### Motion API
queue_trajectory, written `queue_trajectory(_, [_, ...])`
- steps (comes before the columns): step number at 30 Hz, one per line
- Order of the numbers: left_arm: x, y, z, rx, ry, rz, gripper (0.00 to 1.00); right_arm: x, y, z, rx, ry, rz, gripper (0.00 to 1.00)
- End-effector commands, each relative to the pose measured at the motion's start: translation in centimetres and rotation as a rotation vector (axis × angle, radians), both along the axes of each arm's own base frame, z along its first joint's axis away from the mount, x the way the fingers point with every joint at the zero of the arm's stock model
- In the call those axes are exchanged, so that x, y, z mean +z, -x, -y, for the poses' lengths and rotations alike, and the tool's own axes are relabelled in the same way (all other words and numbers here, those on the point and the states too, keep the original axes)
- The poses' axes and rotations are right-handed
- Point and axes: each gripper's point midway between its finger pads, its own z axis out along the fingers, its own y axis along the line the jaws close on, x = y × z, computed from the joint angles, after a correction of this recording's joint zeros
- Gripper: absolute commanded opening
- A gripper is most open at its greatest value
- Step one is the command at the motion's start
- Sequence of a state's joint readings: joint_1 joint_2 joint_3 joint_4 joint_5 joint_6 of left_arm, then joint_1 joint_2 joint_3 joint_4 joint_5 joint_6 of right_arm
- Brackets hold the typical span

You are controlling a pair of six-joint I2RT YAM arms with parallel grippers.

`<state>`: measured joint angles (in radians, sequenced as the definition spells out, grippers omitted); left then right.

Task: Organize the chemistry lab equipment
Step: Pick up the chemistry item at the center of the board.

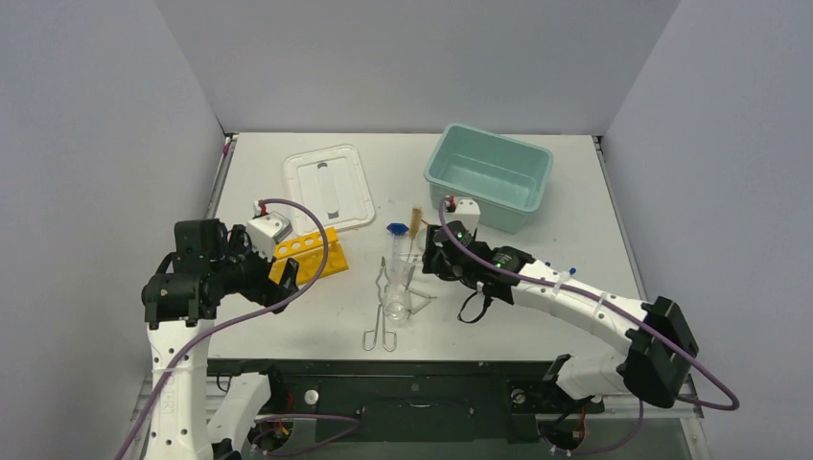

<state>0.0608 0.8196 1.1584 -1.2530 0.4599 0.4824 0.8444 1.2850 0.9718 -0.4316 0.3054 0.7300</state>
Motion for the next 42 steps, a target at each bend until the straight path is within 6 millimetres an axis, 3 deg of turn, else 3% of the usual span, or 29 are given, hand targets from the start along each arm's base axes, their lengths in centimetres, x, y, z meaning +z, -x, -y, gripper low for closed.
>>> queue_trajectory(1, [1.9, -0.8, 0.2, -0.001, 0.013, 0.069, 0.96, -0.2, 0.2, -4.7, 0.052, -0.129, -0.009, 0.51])
queue_trajectory(8, [2.0, -0.6, 0.0, 0.006, 0.001, 0.07, 0.97, -2.9, -0.6, -7.3, 0.049, -0.141, -0.047, 0.51])
queue_trajectory(19, [2.2, -0.5, -0.2, 0.011, -0.012, 0.068, 0.96, -5.7, -3.3, -8.1, -0.048, -0.082, -0.029, 0.46])
queue_trajectory(26, [2.3, -0.5, -0.4, 0.015, -0.021, 0.066, 0.96, -6.3, -5.0, -7.7, -0.118, -0.065, 0.01, 0.36])
queue_trajectory(31, [2.2, -0.6, -0.3, 0.018, -0.013, 0.056, 0.97, -6.7, -5.7, -7.6, -0.14, -0.079, 0.012, 0.2])
queue_trajectory(37, [1.9, -0.6, -0.3, 0.018, -0.011, 0.049, 0.97, -5.9, -6.3, -7.8, -0.141, -0.116, 0.028, 0.0])
queue_trajectory(42, [1.8, -0.6, -0.4, 0.022, -0.015, 0.048, 0.97, -2.5, -7.0, -7.8, -0.117, -0.19, 0.06, 0.0])
